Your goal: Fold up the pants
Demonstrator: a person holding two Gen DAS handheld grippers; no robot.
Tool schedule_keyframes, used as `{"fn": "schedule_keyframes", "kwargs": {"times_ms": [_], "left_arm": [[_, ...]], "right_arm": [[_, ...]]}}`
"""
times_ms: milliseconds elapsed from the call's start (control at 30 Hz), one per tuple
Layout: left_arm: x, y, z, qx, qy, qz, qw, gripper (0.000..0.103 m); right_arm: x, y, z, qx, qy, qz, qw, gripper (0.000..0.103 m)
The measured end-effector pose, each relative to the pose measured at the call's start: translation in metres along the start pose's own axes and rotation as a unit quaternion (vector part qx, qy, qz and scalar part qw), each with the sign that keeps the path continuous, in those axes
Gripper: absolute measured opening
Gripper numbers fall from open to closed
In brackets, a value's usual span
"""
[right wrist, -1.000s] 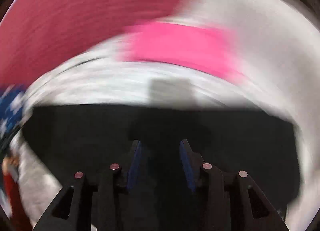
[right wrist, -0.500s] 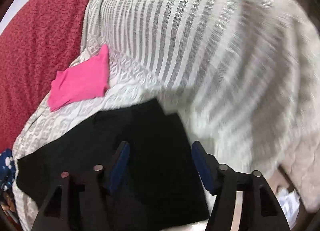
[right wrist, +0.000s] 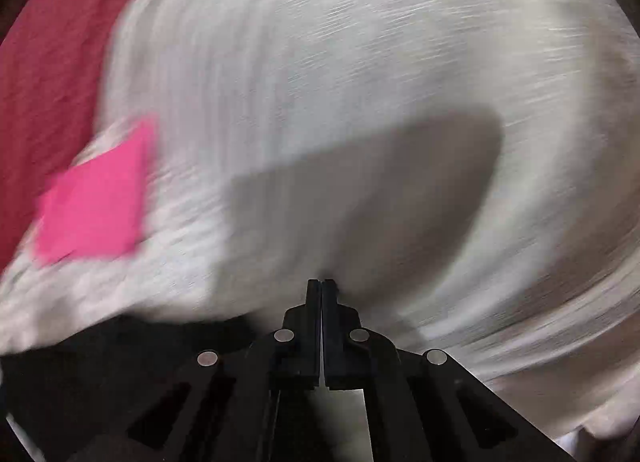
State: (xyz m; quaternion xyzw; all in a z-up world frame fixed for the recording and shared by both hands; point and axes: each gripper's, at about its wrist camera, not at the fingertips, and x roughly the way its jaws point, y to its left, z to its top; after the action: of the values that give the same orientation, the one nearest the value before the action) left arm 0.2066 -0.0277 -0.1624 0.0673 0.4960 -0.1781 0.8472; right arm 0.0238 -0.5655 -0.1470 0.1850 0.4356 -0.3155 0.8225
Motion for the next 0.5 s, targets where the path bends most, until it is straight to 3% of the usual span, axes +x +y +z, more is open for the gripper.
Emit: {"fn": "schedule_keyframes", "kwargs": {"times_ms": [33, 67, 133, 233, 300, 367, 400, 467, 500], "left_arm": [[-0.004, 0.000, -0.002, -0.005, -0.001, -0.005, 1.0000, 0.061], [-0.010, -0.001, -0.006, -0.009, -0.002, -0.019, 0.9998, 0.061], [-0.023, -0.013, -0.020, -0.011, 0.000, -0.076, 0.9970, 0.061], [-0.038, -0.051, -0.052, 0.046, 0.043, -0.179, 0.9819, 0.061], [-0.046, -0.087, -0.081, 0.112, 0.071, -0.222, 0.9660, 0.061], [-0.046, -0.118, -0.102, 0.167, 0.096, -0.236, 0.9524, 0.061], [-0.042, -0.139, -0.112, 0.202, 0.104, -0.227, 0.9470, 0.061], [-0.033, -0.164, -0.116, 0.236, 0.099, -0.201, 0.9454, 0.062], [-0.032, -0.176, -0.113, 0.251, 0.074, -0.191, 0.9461, 0.062]], "right_arm": [[0.002, -0.012, 0.001, 0.017, 0.021, 0.049, 0.998, 0.000], [-0.001, -0.013, -0.001, 0.005, 0.026, 0.070, 0.997, 0.001], [-0.015, 0.007, -0.017, -0.073, 0.035, 0.103, 0.991, 0.004], [-0.029, 0.032, -0.044, -0.138, 0.057, 0.117, 0.982, 0.031], [-0.036, 0.039, -0.058, -0.160, 0.045, 0.111, 0.980, 0.061], [-0.034, 0.043, -0.066, -0.180, 0.030, 0.081, 0.980, 0.073], [-0.030, 0.045, -0.068, -0.185, 0.032, 0.065, 0.980, 0.077], [-0.018, 0.048, -0.065, -0.180, 0.042, 0.047, 0.982, 0.078], [-0.011, 0.046, -0.059, -0.163, 0.046, 0.051, 0.984, 0.078]]}}
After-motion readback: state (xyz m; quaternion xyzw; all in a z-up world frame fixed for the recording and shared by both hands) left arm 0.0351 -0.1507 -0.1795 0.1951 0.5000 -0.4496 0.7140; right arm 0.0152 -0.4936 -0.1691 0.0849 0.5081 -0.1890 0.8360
